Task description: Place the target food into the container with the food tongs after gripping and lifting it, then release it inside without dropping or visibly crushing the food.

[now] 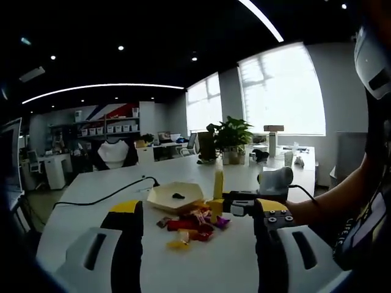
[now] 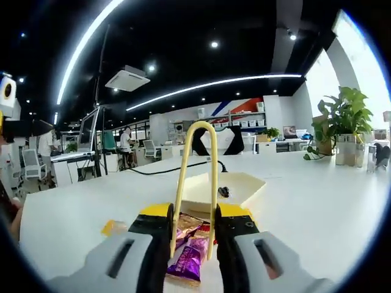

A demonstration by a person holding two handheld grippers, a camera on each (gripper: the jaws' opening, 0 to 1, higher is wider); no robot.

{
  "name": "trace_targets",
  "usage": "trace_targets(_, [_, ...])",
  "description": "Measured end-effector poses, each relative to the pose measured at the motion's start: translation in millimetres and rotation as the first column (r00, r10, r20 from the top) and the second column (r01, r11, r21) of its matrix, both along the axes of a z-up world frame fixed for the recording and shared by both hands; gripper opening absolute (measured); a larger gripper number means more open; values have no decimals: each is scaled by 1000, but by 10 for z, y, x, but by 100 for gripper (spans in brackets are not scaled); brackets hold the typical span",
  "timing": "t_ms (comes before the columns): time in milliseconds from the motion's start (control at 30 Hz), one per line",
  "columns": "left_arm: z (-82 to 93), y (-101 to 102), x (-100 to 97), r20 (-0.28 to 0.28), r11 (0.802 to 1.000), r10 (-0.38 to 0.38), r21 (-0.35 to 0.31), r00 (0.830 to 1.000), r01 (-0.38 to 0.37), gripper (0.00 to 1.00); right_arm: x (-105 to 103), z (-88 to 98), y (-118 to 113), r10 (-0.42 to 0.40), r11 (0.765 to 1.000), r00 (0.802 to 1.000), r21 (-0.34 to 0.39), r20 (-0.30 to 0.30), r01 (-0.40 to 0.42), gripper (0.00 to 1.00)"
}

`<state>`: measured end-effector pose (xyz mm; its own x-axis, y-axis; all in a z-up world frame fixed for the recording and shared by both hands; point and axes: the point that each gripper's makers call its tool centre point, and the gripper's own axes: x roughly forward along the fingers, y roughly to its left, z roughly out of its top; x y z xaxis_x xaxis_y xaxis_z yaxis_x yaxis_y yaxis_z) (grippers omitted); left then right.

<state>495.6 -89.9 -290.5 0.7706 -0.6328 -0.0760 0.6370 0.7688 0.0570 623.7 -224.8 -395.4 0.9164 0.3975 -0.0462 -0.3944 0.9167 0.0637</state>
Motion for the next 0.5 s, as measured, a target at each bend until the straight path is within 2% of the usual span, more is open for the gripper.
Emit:
trace_targets(33, [-1, 2, 1, -1, 1000, 1, 0, 1000, -1, 78, 1, -10, 7, -4, 1000, 1000, -14, 1, 4, 23])
trace_targets(67, [4, 1, -2, -3, 1000, -1, -7, 1000, 1, 78, 8, -32, -7, -16, 998, 1000, -59, 11, 17, 23])
trace_targets(133, [24, 8, 3, -4, 1000, 4, -25, 1000, -4, 77, 21, -72, 11, -15, 999, 1000, -45, -3, 15, 24])
trace_targets(167, [27, 10, 5, -1, 1000, 5, -25, 1000, -5, 77, 19, -142, 33, -6, 999, 999, -39, -35, 5, 23])
trace_targets(200, [27, 15, 9, 1, 1000, 8, -22, 1000, -8, 77, 24, -90, 13, -21, 998, 1000, -60, 6, 22, 23])
trace_targets(267, [31, 19, 9, 4, 1000, 12, -20, 1000, -12, 77, 2, -126, 36, -16, 987, 1000, -163, 6, 16, 21])
trace_targets(300, [36, 22, 7, 5, 1000, 13, -21, 1000, -13, 77, 3, -113, 31, -34, 985, 999, -169, 16, 37, 21])
trace_targets(367, [42, 39, -1, 6, 1000, 18, -20, 1000, -18, 77, 7, -112, 9, -65, 992, 998, -109, -3, 64, 20])
trace_targets(433, [38, 61, -6, 6, 1000, 23, -19, 1000, -23, 77, 9, -107, 27, -59, 988, 998, -141, -9, 57, 17])
trace_targets(500, [28, 71, -8, 3, 1000, 25, -18, 1000, -25, 76, 5, -106, 79, -41, 990, 999, -134, -16, 39, 15])
